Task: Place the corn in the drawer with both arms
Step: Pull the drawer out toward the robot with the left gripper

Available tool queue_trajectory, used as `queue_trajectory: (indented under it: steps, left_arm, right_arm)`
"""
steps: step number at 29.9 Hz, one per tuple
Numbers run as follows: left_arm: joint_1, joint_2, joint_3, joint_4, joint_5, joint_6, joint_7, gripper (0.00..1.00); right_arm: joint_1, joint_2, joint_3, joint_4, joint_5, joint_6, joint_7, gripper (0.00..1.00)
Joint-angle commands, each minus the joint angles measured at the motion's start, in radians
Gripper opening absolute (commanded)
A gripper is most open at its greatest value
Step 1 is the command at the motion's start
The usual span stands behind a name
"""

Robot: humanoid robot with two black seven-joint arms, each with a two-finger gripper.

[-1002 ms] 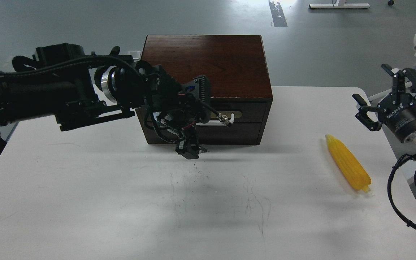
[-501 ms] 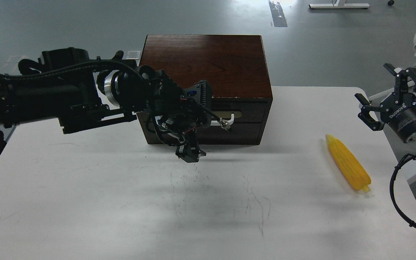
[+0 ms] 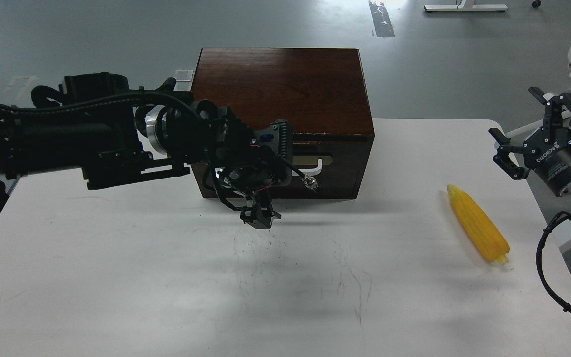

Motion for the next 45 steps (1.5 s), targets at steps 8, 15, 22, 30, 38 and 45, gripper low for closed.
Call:
queue_trajectory:
  steps: [8, 15, 22, 30, 38, 45]
  left_arm:
    - [0.003, 0.093, 0.029, -0.133, 0.000, 0.000, 0.000, 0.99]
    - [0.004, 0.132, 0.029, -0.194, 0.000, 0.000, 0.000, 0.99]
    - [0.006, 0.138, 0.030, -0.250, 0.000, 0.000, 0.000, 0.99]
    - [-0.002, 0.144, 0.029, -0.270, 0.000, 0.000, 0.000, 0.99]
    - [-0.010, 0.144, 0.024, -0.251, 0.000, 0.000, 0.000, 0.99]
    - [-0.065, 0.141, 0.023, -0.245, 0.000, 0.000, 0.000, 0.99]
  right_arm:
    - [-0.001, 0.000, 0.000, -0.002, 0.001, 0.000, 0.000, 1.00]
    - [-0.002, 0.000, 0.000, 0.000, -0.001, 0.000, 0.000, 1.00]
    - [-0.002, -0.002, 0.000, 0.000, -0.001, 0.000, 0.000, 1.00]
    - [-0.002, -0.014, 0.002, 0.003, 0.001, 0.000, 0.000, 1.00]
    - [-0.002, -0.014, 0.003, 0.006, 0.001, 0.000, 0.000, 1.00]
    - [-0.002, -0.014, 0.003, 0.006, 0.001, 0.000, 0.000, 1.00]
